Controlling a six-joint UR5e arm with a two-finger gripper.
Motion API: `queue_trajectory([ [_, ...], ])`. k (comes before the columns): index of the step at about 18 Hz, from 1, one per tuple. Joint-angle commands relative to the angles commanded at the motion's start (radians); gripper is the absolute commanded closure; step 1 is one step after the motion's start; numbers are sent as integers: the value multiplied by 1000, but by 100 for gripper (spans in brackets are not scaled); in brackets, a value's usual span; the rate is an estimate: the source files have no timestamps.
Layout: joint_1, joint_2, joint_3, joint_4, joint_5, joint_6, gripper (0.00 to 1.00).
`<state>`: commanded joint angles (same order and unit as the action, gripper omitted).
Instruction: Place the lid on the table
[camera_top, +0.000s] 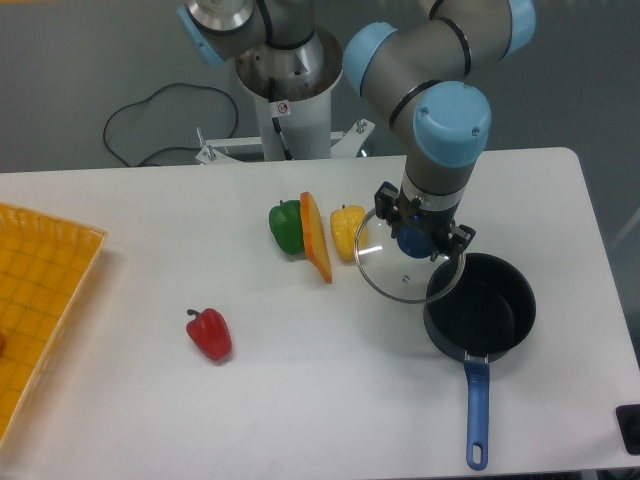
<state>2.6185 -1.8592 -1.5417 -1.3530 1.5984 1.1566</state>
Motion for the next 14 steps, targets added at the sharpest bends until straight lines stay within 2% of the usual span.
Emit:
queue_trajectory([
  [14, -21, -8, 5, 9, 0, -78, 37],
])
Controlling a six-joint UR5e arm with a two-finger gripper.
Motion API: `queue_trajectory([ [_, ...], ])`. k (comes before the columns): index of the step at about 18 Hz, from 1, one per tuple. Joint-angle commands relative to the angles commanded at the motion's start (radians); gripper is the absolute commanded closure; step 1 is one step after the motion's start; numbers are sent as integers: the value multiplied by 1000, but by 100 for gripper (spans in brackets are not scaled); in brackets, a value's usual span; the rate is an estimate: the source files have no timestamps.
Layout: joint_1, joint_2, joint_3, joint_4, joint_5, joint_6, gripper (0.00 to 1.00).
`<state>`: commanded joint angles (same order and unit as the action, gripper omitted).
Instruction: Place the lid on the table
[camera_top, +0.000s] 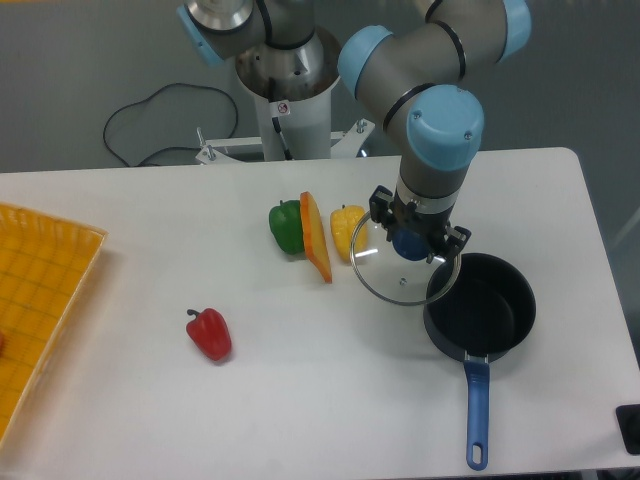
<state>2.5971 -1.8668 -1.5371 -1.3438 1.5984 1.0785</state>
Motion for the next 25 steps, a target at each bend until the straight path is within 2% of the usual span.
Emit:
queue_trajectory([
  [4, -17, -2, 2, 40, -8, -41, 37],
  [8, -35, -11, 2, 44, -6, -95, 37],
  [14, -80, -61, 9, 170, -23, -268, 37],
  [19, -106, -98, 23, 172, -26, -333, 37],
  [25, -144, -141, 26, 203, -41, -422, 37],
])
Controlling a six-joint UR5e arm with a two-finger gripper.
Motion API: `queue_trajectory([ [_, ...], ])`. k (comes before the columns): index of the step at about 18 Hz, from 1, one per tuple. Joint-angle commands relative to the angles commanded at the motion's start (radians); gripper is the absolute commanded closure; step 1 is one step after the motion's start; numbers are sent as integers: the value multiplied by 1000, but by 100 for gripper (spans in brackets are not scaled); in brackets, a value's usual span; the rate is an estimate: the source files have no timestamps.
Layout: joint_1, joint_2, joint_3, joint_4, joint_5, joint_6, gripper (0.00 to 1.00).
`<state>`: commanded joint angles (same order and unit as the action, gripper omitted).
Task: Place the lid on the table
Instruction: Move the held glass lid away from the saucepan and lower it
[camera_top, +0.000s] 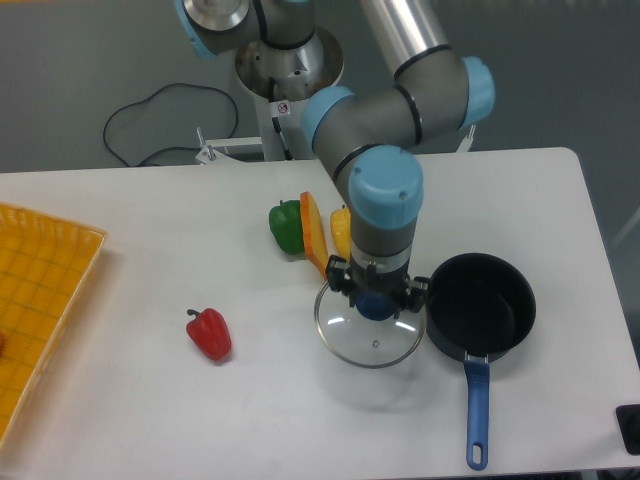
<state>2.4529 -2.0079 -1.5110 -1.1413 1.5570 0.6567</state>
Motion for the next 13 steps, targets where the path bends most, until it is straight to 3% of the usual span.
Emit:
queue_trajectory([
  [7, -31, -48, -3, 52, 11, -57, 37],
  [13, -63, -81, -8, 81, 87, -66, 37],
])
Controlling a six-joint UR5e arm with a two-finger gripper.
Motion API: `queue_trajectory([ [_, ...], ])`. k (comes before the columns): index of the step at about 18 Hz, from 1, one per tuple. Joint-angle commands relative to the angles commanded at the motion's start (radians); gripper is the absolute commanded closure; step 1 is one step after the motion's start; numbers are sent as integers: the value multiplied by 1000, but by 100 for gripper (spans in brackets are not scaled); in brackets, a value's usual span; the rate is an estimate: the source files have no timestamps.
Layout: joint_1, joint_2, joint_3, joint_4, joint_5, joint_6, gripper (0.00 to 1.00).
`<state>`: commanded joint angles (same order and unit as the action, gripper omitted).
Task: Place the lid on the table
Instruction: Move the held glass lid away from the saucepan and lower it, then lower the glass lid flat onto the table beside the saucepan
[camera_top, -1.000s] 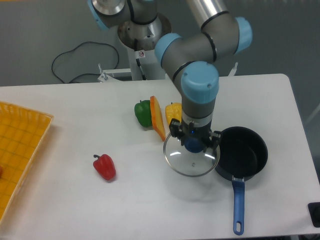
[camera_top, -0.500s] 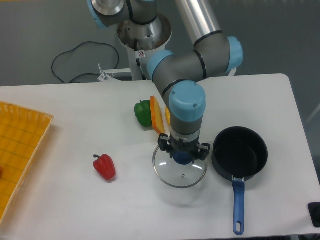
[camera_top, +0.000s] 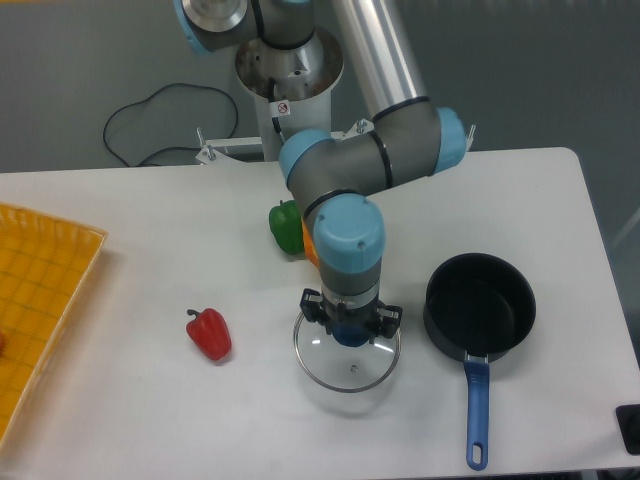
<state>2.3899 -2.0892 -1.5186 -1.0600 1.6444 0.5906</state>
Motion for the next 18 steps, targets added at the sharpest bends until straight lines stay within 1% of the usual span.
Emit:
queue_trajectory([
  [9, -18, -37, -3, 44, 20, -20, 37],
  [12, -26, -49, -2, 44, 43, -20, 37],
  [18, -29, -60, -3, 49, 45, -21, 37],
])
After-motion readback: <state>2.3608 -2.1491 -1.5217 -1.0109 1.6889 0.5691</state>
